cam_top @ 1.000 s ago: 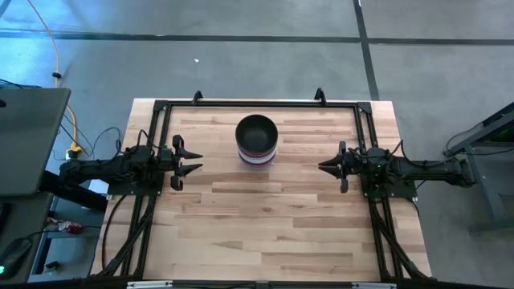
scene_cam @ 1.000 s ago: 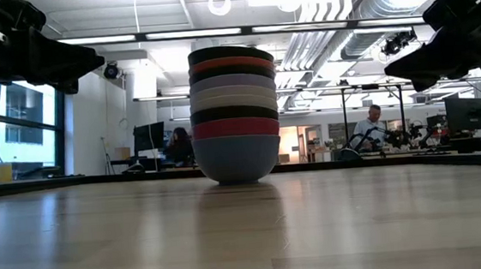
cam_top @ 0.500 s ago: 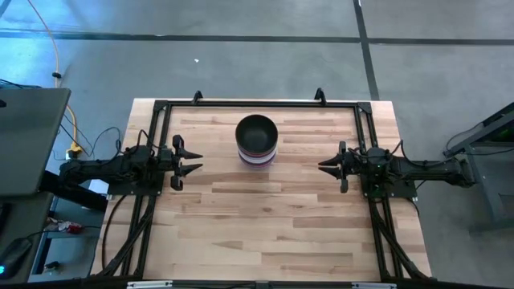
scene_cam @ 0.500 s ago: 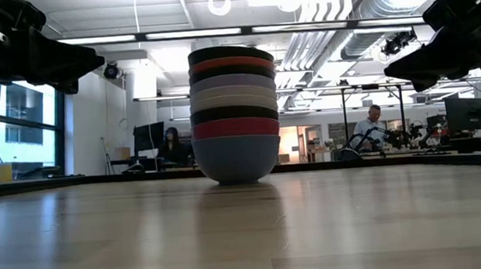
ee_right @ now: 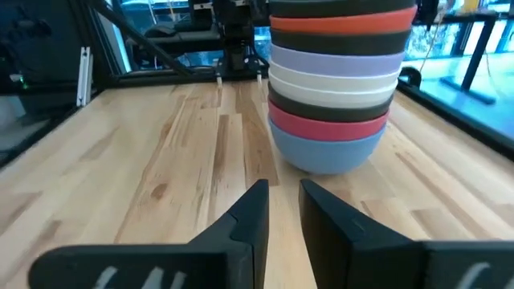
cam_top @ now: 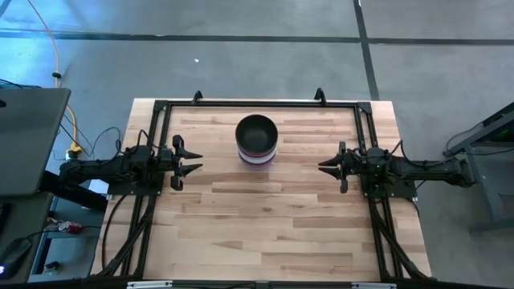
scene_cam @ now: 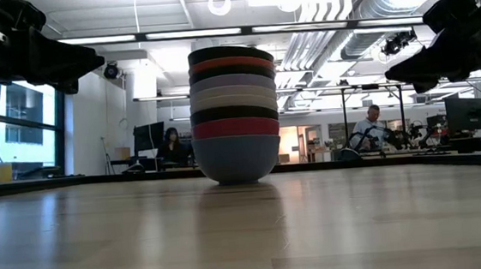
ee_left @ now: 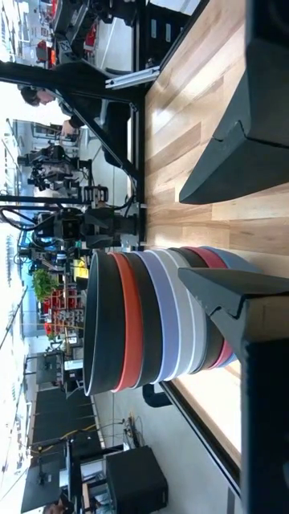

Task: Nest bowls inside each other
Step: Return to Home Position

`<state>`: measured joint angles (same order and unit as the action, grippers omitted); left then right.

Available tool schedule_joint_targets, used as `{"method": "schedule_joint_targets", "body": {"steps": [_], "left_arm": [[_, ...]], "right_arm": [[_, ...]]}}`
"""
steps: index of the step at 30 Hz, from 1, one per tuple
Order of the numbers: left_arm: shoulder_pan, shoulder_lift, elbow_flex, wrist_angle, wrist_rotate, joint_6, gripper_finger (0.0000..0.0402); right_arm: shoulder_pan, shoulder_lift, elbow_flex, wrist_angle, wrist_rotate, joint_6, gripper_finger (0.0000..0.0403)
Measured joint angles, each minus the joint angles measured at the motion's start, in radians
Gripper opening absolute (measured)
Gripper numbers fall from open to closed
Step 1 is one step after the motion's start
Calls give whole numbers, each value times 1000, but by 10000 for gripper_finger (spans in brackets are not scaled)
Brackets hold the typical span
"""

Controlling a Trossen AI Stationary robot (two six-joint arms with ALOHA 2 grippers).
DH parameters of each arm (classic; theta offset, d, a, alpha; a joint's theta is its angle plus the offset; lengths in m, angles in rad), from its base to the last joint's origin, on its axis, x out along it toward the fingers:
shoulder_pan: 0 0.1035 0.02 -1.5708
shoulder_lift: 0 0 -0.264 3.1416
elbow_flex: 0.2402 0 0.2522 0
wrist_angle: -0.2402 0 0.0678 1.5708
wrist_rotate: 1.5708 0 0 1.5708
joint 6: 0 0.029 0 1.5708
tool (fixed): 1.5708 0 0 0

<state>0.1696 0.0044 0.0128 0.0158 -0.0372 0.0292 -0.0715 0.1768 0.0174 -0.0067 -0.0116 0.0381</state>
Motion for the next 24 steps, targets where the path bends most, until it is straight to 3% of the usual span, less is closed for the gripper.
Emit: {"method": "schedule_joint_targets", "body": {"steps": [6, 24], "left_arm": [[0, 0, 0, 0, 0, 0, 127], [0, 0, 0, 0, 0, 0, 127]], "right_arm": [[0, 0, 0, 7, -26, -107, 64], [0, 0, 0, 22, -7, -70, 64]]}}
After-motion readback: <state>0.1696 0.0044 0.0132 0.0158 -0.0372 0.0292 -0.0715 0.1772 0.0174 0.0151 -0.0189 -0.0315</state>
